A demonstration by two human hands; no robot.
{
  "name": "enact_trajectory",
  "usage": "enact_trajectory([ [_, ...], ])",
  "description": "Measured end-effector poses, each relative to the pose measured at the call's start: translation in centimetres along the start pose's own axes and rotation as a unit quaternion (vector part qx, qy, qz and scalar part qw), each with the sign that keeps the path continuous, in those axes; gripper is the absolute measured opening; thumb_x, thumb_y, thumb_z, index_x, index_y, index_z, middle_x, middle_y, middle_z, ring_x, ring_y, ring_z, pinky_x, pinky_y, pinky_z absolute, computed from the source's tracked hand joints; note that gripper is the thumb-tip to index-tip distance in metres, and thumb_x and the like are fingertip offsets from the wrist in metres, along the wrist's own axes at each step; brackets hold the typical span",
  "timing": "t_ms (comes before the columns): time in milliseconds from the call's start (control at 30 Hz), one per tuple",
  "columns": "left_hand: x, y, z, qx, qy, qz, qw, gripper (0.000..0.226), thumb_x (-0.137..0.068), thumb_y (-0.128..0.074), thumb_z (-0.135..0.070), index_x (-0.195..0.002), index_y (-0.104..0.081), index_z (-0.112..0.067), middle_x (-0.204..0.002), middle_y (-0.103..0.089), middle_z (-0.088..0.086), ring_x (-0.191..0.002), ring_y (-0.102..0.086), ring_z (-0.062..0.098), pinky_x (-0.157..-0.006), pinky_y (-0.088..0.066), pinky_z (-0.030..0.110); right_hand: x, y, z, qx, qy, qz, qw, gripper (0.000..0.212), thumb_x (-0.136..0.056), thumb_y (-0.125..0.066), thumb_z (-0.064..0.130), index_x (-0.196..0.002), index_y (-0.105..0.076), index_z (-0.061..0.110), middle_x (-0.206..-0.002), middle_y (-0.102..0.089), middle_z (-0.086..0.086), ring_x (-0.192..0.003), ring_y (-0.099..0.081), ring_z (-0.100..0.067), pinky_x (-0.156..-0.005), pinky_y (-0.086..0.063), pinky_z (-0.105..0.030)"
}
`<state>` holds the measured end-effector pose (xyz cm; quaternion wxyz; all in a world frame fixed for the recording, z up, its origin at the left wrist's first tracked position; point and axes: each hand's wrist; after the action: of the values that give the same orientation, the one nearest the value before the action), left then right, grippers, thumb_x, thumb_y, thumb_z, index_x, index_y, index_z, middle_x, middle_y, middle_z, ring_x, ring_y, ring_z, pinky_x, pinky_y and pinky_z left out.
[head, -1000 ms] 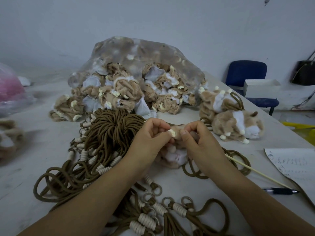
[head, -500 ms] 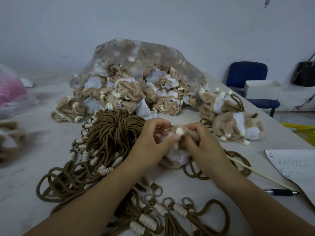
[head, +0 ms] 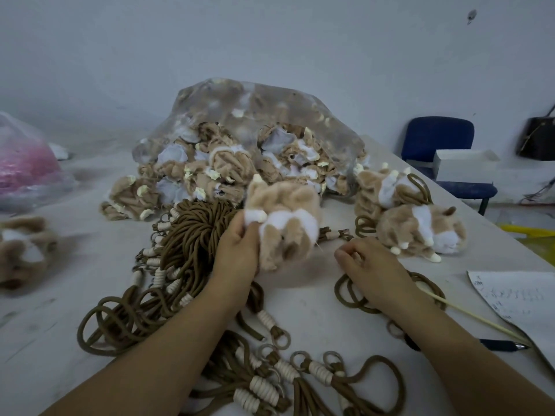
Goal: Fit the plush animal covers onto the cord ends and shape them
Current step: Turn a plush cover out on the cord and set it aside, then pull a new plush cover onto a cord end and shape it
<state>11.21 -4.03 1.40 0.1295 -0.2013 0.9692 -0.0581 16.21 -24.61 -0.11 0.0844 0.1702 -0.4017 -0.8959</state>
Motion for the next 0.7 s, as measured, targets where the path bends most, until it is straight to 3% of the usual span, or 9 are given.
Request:
enact_trajectory([
  [67, -0.1, 0.2, -0.3, 0.053, 0.046, 0.007, 0.997, 0.028, -0.102, -0.044, -0.025, -0.096, -0.071, -0.033, -0.085, -0.070, 0.002, -0.072, -0.063, 0.020, -0.061, -0.049, 0.029, -0.1, -0.1, 0.0, 0.008, 0.005, 0.002, 1.000, 0.011, -0.094, -0.052, 0.036, -0.087, -0.059, 0.032, -0.099, -0.050, 0.011, -0.084, -0.047, 0.009, -0.066, -0.032, -0.009],
  [167, 0.0, -0.1, -0.1, 0.020, 0.063, 0.032, 0.997, 0.034, -0.101, -0.040, -0.028, -0.108, -0.066, -0.008, -0.070, -0.070, 0.010, -0.058, -0.064, 0.024, -0.048, -0.048, 0.028, -0.2, -0.1, 0.0, 0.025, 0.002, 0.009, 1.000, 0.015, -0.095, -0.050, 0.039, -0.085, -0.058, 0.030, -0.094, -0.047, 0.015, -0.082, -0.047, 0.007, -0.064, -0.031, -0.008],
  [267, -1.0, 0.7, -0.6, 0.115, -0.044, -0.044, 0.991, 0.033, -0.102, -0.038, -0.029, -0.116, -0.062, -0.010, -0.087, -0.071, 0.006, -0.075, -0.067, 0.021, -0.054, -0.051, 0.031, -0.3, -0.1, -0.1, 0.026, -0.006, 0.010, 1.000, 0.018, -0.096, -0.049, 0.039, -0.085, -0.058, 0.028, -0.093, -0.049, 0.013, -0.082, -0.048, 0.003, -0.064, -0.032, -0.011],
  [333, -2.0, 1.5, -1.4, 0.229, -0.104, -0.053, 0.966, 0.038, -0.104, -0.036, -0.036, -0.126, -0.056, -0.012, -0.109, -0.070, 0.007, -0.093, -0.070, 0.021, -0.066, -0.057, 0.033, -0.2, -0.1, -0.1, 0.024, -0.008, 0.012, 1.000, 0.019, -0.096, -0.048, 0.039, -0.084, -0.058, 0.028, -0.092, -0.050, 0.012, -0.081, -0.049, 0.002, -0.064, -0.033, -0.013],
  [367, -2.2, 1.6, -1.6, 0.236, -0.101, -0.044, 0.966, 0.039, -0.103, -0.035, -0.043, -0.126, -0.055, -0.019, -0.119, -0.067, 0.008, -0.100, -0.070, 0.023, -0.073, -0.058, 0.034, -0.3, -0.2, -0.1, 0.024, -0.010, 0.013, 1.000, 0.019, -0.096, -0.048, 0.039, -0.084, -0.058, 0.028, -0.092, -0.050, 0.012, -0.081, -0.049, 0.001, -0.064, -0.034, -0.014],
  [467, -1.7, 0.8, -0.6, 0.067, -0.012, -0.004, 0.998, 0.022, -0.101, -0.044, -0.043, -0.117, -0.054, -0.031, -0.120, -0.066, -0.001, -0.099, -0.070, 0.013, -0.084, -0.057, 0.033, -0.2, -0.3, 0.1, 0.029, -0.017, 0.019, 0.999, 0.021, -0.096, -0.047, 0.040, -0.085, -0.059, 0.027, -0.090, -0.050, 0.012, -0.080, -0.050, 0.000, -0.062, -0.034, -0.016],
  [567, -1.1, 0.4, 0.6, -0.071, -0.036, 0.032, 0.996, 0.016, -0.100, -0.050, -0.032, -0.110, -0.062, -0.031, -0.102, -0.072, -0.011, -0.090, -0.069, 0.001, -0.080, -0.056, 0.022, -0.2, -0.4, 0.1, 0.029, -0.020, 0.016, 0.999, 0.022, -0.096, -0.047, 0.040, -0.087, -0.061, 0.026, -0.089, -0.050, 0.012, -0.080, -0.050, 0.001, -0.060, -0.031, -0.015],
  [700, -0.9, 0.7, 0.5, -0.186, -0.061, 0.051, 0.979, 0.021, -0.100, -0.049, -0.026, -0.098, -0.062, -0.042, -0.101, -0.069, -0.017, -0.092, -0.064, -0.006, -0.071, -0.048, 0.011, -0.2, -0.3, 0.1, 0.036, -0.021, 0.020, 0.999, 0.023, -0.097, -0.046, 0.041, -0.089, -0.061, 0.025, -0.090, -0.050, 0.013, -0.080, -0.050, 0.000, -0.060, -0.032, -0.015],
])
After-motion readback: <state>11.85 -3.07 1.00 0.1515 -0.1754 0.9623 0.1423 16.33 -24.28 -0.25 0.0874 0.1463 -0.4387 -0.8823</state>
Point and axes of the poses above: each hand's wrist, its own x-axis away from the middle knuckle, its own y-axis out of the back of the hand, z = x × y
